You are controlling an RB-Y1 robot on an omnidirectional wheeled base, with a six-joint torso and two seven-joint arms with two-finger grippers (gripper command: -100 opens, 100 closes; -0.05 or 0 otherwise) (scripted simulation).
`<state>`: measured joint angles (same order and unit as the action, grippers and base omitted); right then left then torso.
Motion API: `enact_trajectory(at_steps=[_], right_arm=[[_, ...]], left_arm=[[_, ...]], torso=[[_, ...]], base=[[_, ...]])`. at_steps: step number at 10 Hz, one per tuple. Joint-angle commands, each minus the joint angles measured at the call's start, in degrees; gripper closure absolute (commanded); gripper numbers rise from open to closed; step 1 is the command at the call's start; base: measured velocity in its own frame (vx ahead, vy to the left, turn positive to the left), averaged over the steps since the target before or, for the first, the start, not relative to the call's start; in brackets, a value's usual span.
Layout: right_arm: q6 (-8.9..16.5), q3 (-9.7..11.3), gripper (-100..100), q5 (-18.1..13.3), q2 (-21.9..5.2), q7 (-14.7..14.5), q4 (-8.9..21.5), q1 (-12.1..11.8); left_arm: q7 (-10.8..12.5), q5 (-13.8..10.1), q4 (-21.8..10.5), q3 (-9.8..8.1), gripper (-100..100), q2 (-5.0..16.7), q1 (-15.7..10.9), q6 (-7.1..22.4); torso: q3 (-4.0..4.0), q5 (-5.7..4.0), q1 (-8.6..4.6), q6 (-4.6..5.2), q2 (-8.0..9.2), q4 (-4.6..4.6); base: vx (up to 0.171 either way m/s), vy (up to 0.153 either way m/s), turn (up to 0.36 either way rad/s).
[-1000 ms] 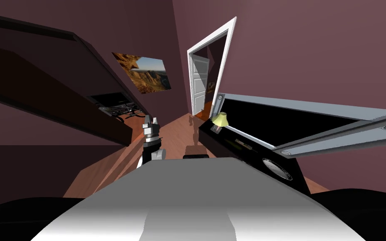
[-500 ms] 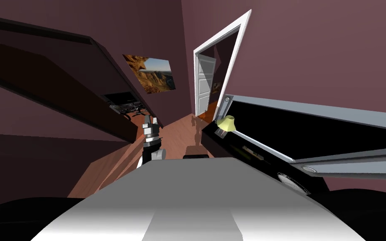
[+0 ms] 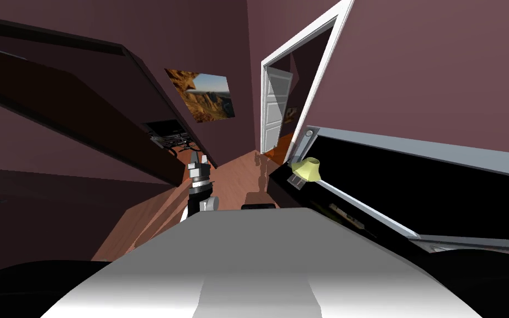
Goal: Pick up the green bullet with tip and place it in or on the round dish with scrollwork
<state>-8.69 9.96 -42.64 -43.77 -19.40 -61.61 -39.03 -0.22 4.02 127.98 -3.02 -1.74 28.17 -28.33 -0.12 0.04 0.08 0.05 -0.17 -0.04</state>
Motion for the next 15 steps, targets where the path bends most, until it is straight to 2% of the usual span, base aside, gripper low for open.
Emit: enact_trajectory(at_steps=[1, 3, 4, 7, 8, 9, 11, 13, 14, 15], right_arm=[[0.89, 1.03, -100, -1.51, -0.48, -1.37, 2.86, 0.78], [2.60, 2.65, -100, -4.21, -0.78, -4.18, 7.36, 1.71], [2.60, 2.65, -100, -4.21, -0.78, -4.18, 7.36, 1.71], [4.60, 4.96, -100, -7.51, -0.46, -7.76, 12.70, 3.03], [4.60, 4.96, -100, -7.51, -0.46, -7.76, 12.70, 3.03], [5.49, 6.27, -100, -9.13, 0.03, -9.56, 15.28, 3.76], [6.16, 7.56, -100, -10.49, 0.77, -11.11, 17.44, 4.39], [6.37, 8.08, -100, -10.09, 0.23, -10.27, 17.00, 4.45], [6.30, 7.98, 0, -10.16, 0.32, -10.51, 17.13, 4.47], [7.41, 8.55, -100, -10.15, 2.05, -10.85, 18.25, 5.68]], left_arm=[[0.00, 0.00, 0.00, 0.00, 0, 0.00, 0.00, 0.00], [0.00, 0.00, 0.00, 0.00, 0, 0.00, 0.00, 0.00], [0.00, 0.00, 0.00, 0.00, 0, 0.00, 0.01, 0.00], [0.00, 0.00, 0.00, 0.00, 0, 0.00, 0.00, 0.00], [0.00, 0.00, 0.00, 0.00, 0, 0.00, 0.01, 0.00], [0.00, 0.00, 0.00, 0.00, 0, 0.00, 0.01, 0.00], [0.00, 0.00, 0.00, 0.00, 0, 0.00, 0.01, 0.00], [0.00, 0.00, 0.00, 0.00, 0, 0.00, 0.00, 0.00], [0.00, 0.00, 0.00, 0.00, 0, 0.00, 0.00, 0.00], [0.00, 0.00, 0.00, 0.00, 0, 0.00, -0.01, 0.00]], torso=[[0.00, 0.00, 0.00, 0.00, 0.00, 0.00], [-0.13, -0.01, -0.05, -0.05, -0.25, -0.04], [-0.19, -0.02, -0.12, -0.05, -0.36, -0.06], [-0.11, -0.01, -0.10, -0.03, -0.21, -0.04], [-0.14, -0.04, -0.14, -0.03, -0.26, -0.04], [-0.10, -0.01, -0.08, 0.01, -0.17, -0.04], [-0.16, 0.00, -0.01, -0.03, -0.28, -0.05], [0.01, 0.01, 0.09, 0.03, 0.03, 0.00], [0.11, 0.03, 0.11, 0.02, 0.20, 0.04], [0.15, 0.02, 0.10, 0.03, 0.26, 0.05]], base=[[0.082, 0.002, 0.122], [0.168, -0.020, 0.223], [0.127, -0.016, 0.060], [0.128, -0.031, 0.145], [0.111, -0.030, 0.037], [0.136, -0.012, 0.132], [0.136, -0.014, 0.136], [0.026, 0.005, -0.005], [0.000, 0.000, 0.000], [-0.028, -0.030, 0.093]])
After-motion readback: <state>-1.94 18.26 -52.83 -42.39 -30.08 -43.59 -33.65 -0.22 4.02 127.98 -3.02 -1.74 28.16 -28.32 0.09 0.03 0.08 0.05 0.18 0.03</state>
